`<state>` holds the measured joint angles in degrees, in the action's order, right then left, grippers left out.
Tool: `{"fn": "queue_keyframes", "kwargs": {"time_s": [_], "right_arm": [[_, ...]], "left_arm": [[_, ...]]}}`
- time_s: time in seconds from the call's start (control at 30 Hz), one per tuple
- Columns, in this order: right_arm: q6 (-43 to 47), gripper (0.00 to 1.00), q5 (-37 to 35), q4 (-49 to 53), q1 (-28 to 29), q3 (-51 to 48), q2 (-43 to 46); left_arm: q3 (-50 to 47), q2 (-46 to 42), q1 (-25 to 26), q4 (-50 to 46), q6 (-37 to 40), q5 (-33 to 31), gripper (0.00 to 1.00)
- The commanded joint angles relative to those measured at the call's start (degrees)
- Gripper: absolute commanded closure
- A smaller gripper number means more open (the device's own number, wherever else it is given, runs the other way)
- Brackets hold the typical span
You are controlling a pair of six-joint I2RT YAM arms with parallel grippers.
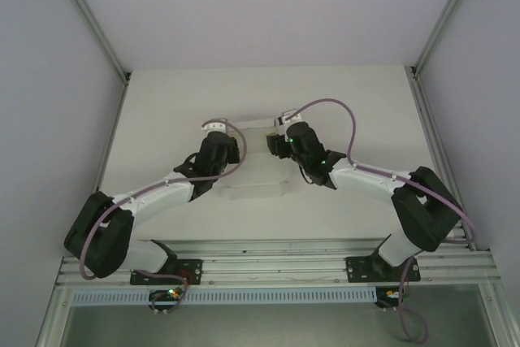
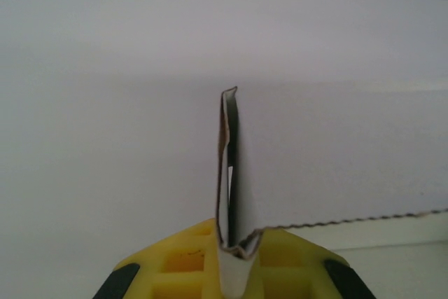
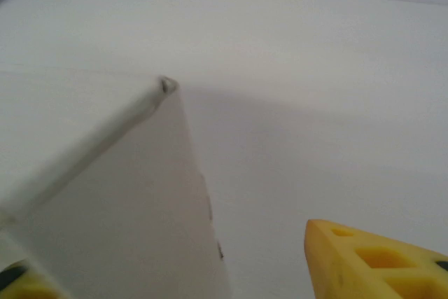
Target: Assemble paper box
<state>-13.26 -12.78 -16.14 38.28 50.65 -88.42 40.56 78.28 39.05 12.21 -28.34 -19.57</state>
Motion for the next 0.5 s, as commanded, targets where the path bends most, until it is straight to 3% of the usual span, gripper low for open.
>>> {"fn": "queue_keyframes", "kwargs": {"time_s": [0.0,0.17,0.27,0.4,0.47], "right_arm": [[1.0,0.0,16.4,-6.2,-0.1,-0.6,3.7],[-3.0,0.0,19.4,-6.5,0.1,-3.2,10.0],[-5.7,0.0,13.1,-4.3,-0.5,-6.4,16.1],[-5.9,0.0,2.1,7.8,-1.3,-8.5,23.6],[-6.9,0.0,-2.1,14.4,-2.2,-9.2,26.2]], "left_arm": [[3.3,-1.7,-0.5,1.3,4.6,1.8,1.0],[5.8,-1.6,-2.2,-0.2,16.2,11.1,1.0],[10.5,0.0,-4.9,-9.5,23.6,20.2,1.0],[17.2,5.9,-6.8,-22.0,32.4,19.6,1.0],[19.3,8.4,-7.5,-26.4,37.1,23.3,1.0]]}}
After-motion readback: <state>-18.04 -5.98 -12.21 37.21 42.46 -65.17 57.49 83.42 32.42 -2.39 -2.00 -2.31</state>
